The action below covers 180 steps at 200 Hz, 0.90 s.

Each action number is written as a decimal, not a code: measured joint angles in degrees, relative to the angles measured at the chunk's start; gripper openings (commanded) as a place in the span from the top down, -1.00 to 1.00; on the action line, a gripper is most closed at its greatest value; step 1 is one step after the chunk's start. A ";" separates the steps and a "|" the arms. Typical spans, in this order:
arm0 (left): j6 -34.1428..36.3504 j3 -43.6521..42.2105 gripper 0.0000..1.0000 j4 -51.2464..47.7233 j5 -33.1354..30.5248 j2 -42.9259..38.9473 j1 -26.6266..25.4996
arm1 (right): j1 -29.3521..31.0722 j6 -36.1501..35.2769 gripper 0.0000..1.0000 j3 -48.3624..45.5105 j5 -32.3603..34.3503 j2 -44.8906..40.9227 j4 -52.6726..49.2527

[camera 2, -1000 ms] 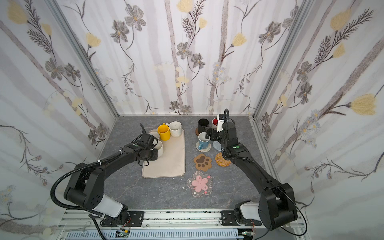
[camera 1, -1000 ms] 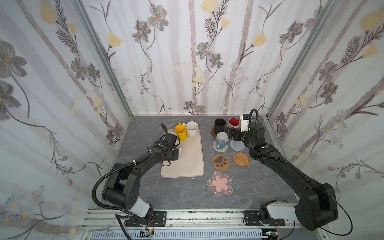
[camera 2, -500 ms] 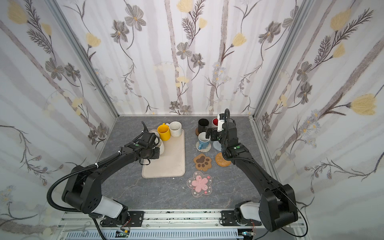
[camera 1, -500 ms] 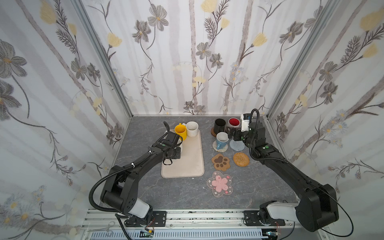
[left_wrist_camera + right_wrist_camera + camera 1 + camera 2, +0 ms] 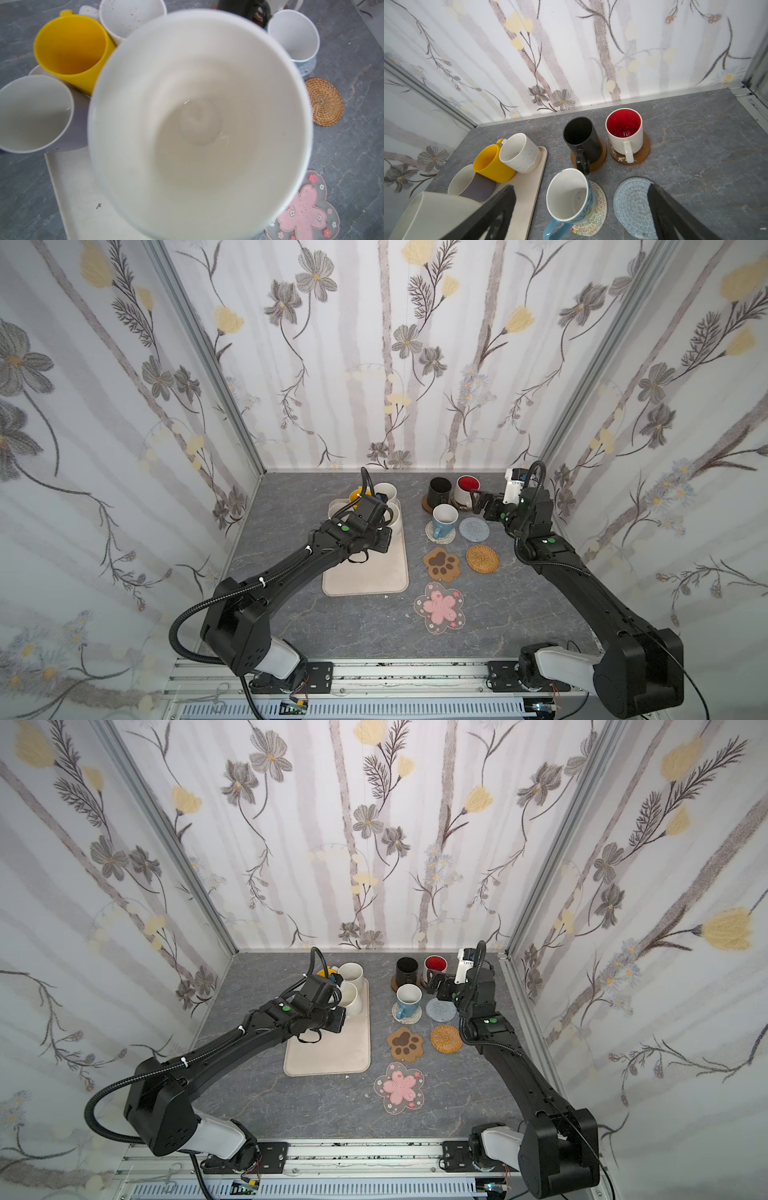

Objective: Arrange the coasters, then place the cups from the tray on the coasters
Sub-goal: 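Close the left gripper on the white mug's rim and lift it, then carry the white mug with the left gripper onto the paw-print coaster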

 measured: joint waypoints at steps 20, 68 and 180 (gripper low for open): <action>0.61 2.19 1.00 -0.11 -0.61 2.62 -3.89 | -0.74 1.27 -0.99 -1.66 -0.50 -2.71 0.02; 2.97 7.63 1.00 -0.98 -1.57 10.05 -11.34 | -2.29 2.75 -0.99 -6.36 1.29 -8.92 2.14; 4.20 13.92 1.00 -1.40 -3.10 22.01 -17.70 | -3.21 3.19 -0.99 -9.09 2.47 -9.38 4.57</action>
